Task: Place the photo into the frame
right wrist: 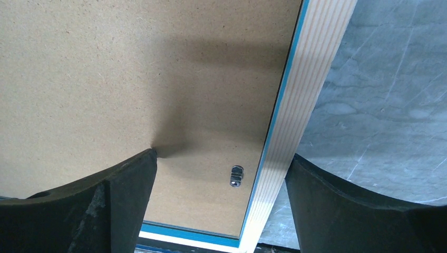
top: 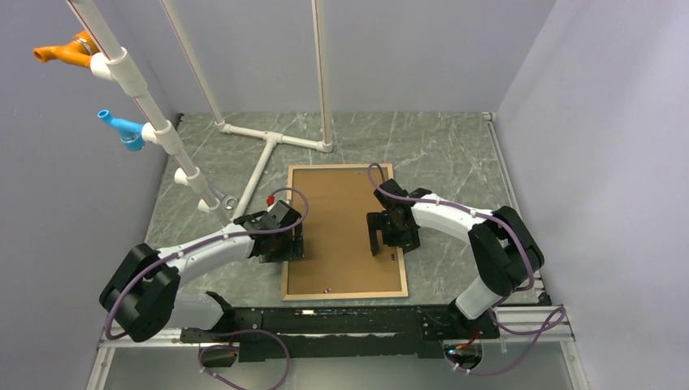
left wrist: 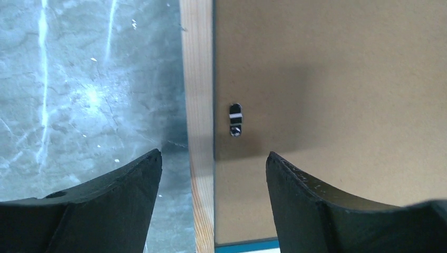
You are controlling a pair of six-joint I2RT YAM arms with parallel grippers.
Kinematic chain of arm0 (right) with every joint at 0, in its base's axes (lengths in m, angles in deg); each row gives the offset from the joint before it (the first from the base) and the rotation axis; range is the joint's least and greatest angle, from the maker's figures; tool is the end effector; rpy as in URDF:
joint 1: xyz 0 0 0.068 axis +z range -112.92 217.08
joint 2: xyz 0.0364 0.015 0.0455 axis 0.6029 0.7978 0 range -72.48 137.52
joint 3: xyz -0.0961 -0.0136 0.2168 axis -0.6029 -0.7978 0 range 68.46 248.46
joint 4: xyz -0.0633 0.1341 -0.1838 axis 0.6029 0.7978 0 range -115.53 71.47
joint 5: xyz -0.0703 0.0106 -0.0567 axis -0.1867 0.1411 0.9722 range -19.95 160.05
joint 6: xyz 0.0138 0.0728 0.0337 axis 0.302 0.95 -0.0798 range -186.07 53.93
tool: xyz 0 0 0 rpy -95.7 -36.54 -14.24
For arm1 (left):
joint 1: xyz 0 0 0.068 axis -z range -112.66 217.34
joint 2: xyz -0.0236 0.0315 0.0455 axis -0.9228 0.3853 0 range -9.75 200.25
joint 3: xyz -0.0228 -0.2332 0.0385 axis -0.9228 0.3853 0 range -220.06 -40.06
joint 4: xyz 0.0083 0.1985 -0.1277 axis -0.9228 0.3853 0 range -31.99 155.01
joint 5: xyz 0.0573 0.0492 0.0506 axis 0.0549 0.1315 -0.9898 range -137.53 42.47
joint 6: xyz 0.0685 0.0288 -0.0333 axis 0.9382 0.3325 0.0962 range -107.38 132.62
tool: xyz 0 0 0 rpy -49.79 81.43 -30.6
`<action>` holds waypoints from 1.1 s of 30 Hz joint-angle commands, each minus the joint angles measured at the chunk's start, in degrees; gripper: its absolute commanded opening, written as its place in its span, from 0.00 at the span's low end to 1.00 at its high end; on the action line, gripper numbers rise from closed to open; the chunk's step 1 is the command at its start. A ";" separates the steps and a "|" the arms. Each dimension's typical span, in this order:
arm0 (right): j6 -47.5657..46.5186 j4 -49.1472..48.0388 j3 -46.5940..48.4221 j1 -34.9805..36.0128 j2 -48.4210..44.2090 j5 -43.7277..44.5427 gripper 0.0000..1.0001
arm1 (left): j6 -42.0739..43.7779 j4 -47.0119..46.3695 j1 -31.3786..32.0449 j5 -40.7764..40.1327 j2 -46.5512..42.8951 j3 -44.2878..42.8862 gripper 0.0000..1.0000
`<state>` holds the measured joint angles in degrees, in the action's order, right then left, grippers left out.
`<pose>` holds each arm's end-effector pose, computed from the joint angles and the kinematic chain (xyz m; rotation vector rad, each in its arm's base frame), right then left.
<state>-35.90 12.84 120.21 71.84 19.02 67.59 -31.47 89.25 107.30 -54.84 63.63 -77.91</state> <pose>0.2131 0.1516 0.1061 -0.1260 2.9790 0.2205 0.1774 -0.1369 0.1211 -0.1351 2.7428 -0.2476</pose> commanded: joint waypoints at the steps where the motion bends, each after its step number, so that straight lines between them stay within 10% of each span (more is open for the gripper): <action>1: 1.20 -0.44 1.13 0.54 0.49 -0.44 0.91 | 2.44 -1.85 -1.76 -1.57 2.10 -2.67 0.75; 16: 0.94 -0.80 0.57 0.44 1.46 -0.44 0.91 | 5.25 -4.91 -3.42 -1.42 9.68 -4.36 0.57; 33: 1.03 -0.63 0.50 0.41 1.27 -0.63 0.91 | 6.96 -6.34 -3.48 -0.03 7.21 -2.25 0.09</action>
<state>-35.83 12.93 120.34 71.84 19.33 67.63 -25.96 87.13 103.32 -56.53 70.63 -82.04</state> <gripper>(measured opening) 0.907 0.169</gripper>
